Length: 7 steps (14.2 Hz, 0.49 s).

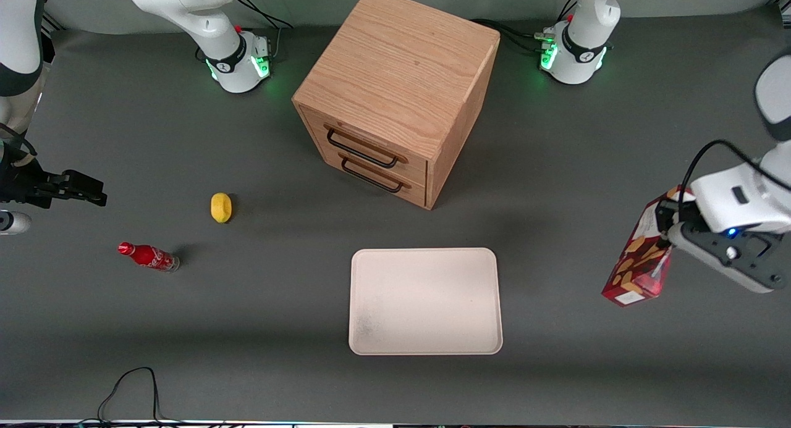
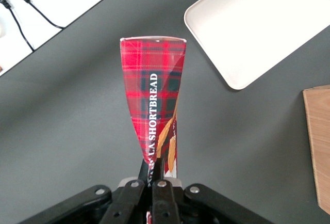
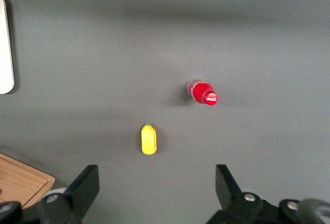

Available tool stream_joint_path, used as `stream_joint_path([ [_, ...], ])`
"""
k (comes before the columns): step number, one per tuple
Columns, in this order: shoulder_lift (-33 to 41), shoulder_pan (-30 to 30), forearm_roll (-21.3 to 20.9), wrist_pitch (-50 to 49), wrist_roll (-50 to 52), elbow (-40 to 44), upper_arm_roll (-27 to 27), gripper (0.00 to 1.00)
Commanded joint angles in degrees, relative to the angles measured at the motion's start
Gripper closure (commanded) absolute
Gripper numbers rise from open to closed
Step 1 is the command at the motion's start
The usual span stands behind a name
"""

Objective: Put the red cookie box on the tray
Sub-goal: 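Lift the box upright with the left gripper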

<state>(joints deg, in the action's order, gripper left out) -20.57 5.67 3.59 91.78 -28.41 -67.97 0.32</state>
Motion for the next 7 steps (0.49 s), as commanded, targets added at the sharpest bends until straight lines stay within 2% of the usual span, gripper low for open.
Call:
stream_joint_path([
  [1,-0.26,1.09,0.19,-2.56,12.78,1.87,-0.15,1.0],
  [7,-2.36,9.78,-0.96,-2.21,41.81,3.89,0.47,1.0],
])
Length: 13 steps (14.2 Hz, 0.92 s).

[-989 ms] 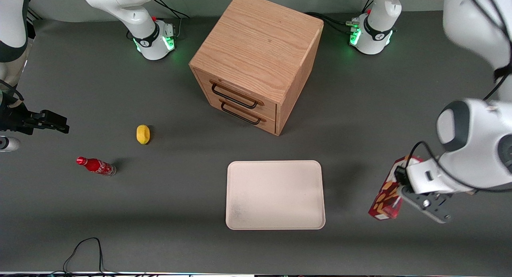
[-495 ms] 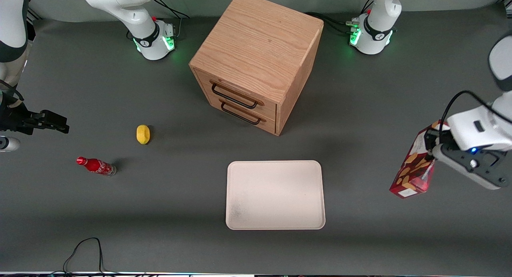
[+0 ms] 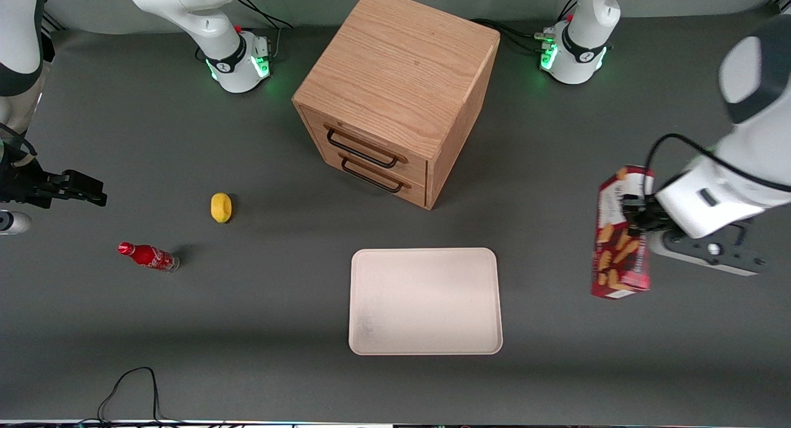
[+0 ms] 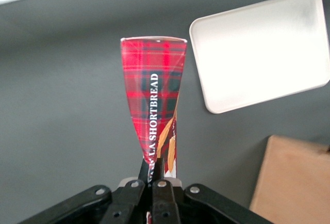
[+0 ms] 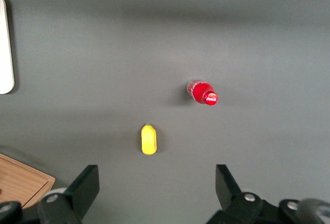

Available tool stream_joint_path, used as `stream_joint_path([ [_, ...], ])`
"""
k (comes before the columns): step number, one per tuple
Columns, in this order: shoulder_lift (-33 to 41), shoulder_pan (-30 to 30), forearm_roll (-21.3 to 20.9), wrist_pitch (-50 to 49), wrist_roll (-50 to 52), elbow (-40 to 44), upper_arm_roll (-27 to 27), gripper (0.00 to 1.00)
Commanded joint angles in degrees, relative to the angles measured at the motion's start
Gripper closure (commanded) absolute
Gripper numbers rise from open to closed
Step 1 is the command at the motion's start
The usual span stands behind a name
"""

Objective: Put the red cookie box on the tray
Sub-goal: 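Lift the box upright with the left gripper, then carry the box over the white tray and lower it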

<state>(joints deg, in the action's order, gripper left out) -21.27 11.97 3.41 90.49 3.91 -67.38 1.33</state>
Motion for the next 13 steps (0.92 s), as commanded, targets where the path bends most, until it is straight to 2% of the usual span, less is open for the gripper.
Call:
stream_joint_path([
  [1,-2.46,4.98,-0.77,-0.93,13.89,4.01,-0.54,1.0],
  [4,-4.48,9.29,-0.68,-0.14,31.01,5.94,-0.54,1.0],
  [6,-5.45,11.14,-0.77,0.12,36.59,6.91,-0.54,1.0],
  [9,-6.59,11.58,-0.86,0.47,35.3,6.39,-0.62,1.0],
  [13,-13.52,12.2,-1.64,8.72,28.27,6.21,-0.62,1.0],
])
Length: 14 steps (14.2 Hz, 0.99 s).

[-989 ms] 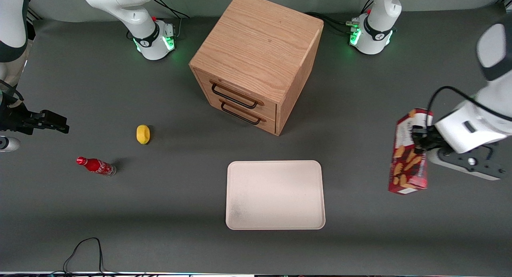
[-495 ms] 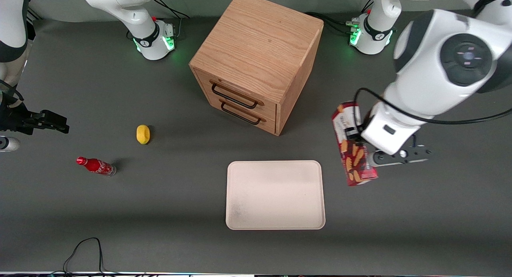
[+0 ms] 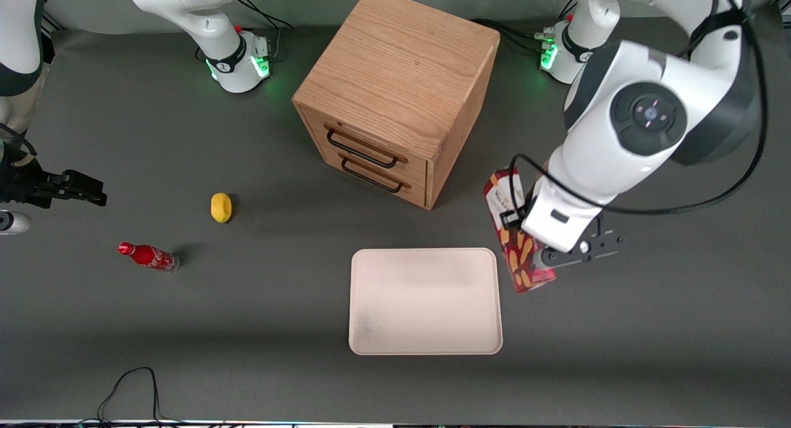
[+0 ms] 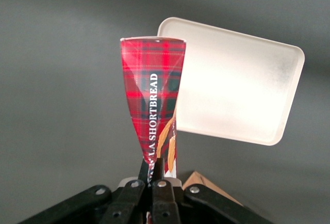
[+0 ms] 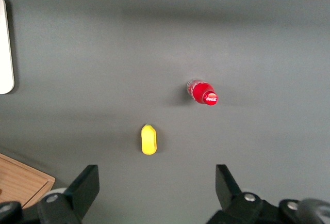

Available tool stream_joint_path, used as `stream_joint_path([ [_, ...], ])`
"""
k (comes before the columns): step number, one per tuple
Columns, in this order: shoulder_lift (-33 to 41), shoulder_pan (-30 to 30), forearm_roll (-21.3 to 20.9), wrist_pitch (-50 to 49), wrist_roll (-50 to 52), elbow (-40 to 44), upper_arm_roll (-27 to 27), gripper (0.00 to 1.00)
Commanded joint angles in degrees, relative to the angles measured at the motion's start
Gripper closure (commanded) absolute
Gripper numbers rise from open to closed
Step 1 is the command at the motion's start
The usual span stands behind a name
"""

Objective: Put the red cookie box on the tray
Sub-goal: 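Carry the box over the white tray and lower it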

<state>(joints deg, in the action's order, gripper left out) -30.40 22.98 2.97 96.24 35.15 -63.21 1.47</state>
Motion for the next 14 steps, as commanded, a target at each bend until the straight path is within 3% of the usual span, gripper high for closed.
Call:
stream_joint_path([
  [1,-6.23,1.88,-1.99,5.6,-3.07,2.04,-0.76,1.0],
  [9,-17.4,1.63,-7.09,21.0,-4.91,1.95,-1.11,1.0],
  [14,-20.75,1.72,-7.36,23.38,-5.18,1.77,-1.11,1.0],
])
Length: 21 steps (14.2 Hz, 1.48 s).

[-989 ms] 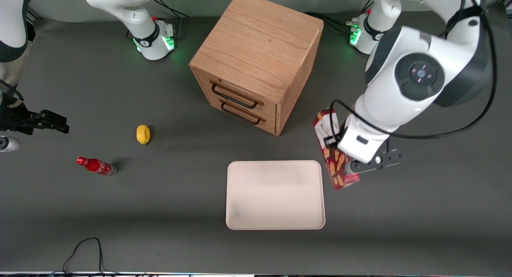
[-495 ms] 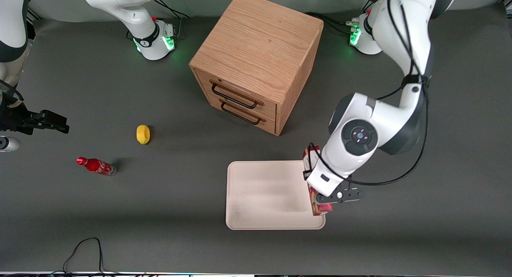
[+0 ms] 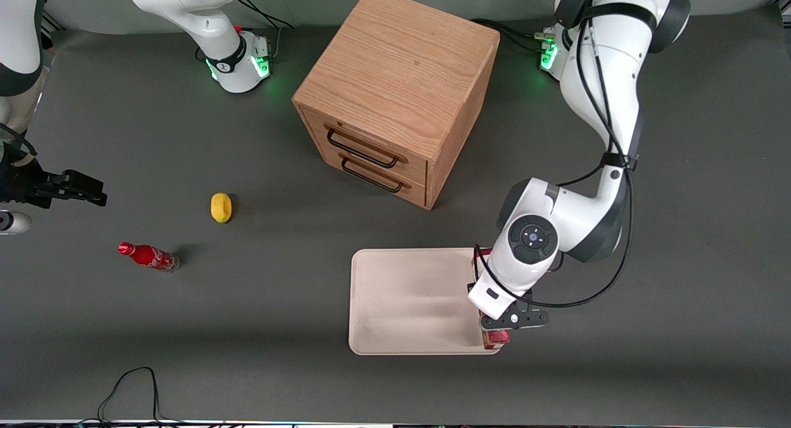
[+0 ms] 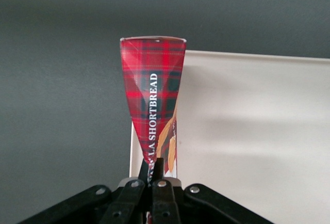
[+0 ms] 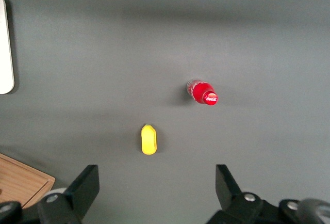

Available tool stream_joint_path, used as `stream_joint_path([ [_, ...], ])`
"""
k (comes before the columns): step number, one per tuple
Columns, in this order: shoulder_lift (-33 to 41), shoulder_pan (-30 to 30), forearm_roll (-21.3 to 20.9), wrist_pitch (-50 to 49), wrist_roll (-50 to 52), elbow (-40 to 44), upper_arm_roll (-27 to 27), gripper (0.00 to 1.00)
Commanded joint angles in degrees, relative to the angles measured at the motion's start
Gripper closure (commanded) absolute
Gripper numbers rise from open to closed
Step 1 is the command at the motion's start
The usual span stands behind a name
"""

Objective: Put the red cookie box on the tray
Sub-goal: 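Carry the box over the white tray and lower it, then open the left gripper to release the box onto the tray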

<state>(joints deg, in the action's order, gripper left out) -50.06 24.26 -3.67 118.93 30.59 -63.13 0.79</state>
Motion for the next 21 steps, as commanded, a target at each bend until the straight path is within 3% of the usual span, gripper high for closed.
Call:
stream_joint_path([
  [1,-1.18,0.52,-0.63,1.21,-0.44,0.92,-0.44,1.0],
  [15,-1.36,0.79,1.3,1.13,0.26,-1.47,-0.17,1.0],
  [16,-1.27,0.79,1.47,1.13,0.0,-1.47,-0.17,0.6],
  [17,-1.27,0.79,1.48,1.21,0.09,-1.55,-0.17,0.15],
  [18,-1.18,0.79,1.56,1.13,0.52,-1.64,-0.17,0.0],
  [21,-0.57,0.79,1.56,0.69,1.14,-1.55,-0.17,0.0],
])
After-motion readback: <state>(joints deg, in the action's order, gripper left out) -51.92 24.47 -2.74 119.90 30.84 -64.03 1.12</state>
